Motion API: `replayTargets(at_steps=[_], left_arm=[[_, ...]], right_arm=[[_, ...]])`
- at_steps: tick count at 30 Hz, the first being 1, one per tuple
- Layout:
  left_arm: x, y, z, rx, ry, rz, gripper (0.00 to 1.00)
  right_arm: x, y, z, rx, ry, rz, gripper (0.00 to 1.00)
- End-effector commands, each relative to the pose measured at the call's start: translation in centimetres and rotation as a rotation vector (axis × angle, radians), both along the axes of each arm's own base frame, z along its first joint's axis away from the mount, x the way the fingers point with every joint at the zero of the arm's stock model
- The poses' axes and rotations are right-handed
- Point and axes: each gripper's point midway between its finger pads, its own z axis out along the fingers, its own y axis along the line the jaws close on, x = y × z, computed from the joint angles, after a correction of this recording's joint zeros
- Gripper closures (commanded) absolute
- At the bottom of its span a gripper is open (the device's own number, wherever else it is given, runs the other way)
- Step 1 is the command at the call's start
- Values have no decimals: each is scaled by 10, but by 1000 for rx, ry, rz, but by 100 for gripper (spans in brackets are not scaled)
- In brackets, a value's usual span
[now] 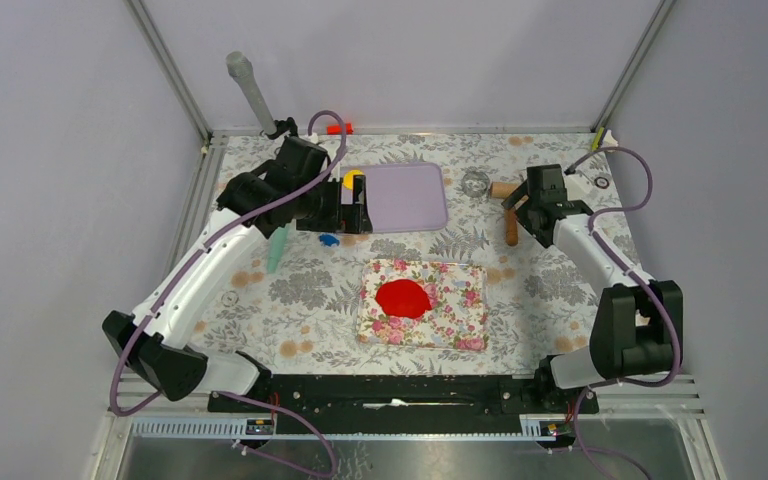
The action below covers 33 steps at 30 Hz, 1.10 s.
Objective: Roll out the dumpling wrappers from the dough
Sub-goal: Place the rolling pin at the center of the board, then pick up the dumpling mold from the center of the board.
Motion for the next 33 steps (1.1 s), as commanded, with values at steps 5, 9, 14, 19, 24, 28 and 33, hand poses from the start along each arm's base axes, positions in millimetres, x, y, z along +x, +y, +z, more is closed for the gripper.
replayTargets(at_steps=[5,9,14,19,24,28,33], left_arm=[[-5,7,-2,2,-19,15,1],[-1,6,-3,-10,-27,30,1],[1,6,-1,-71,-15,88,1],[-3,13,3,-83,-44,123,1],[-8,18,11,-101,-70,127,1],[-7,15,15,-111,-79,111,1],[-6,9,18,-136,-86,81,1]], right_arm=[[-49,-31,-22,-126,64,-70,2],[-29,-2,-8,-70,-22,139,6],[23,42,-3,-2,34,329,23],[83,59,-19,38,106,335,36],[127,69,-38,77,163,298,46],[142,70,-49,93,174,254,50],[150,67,-63,86,175,211,51]])
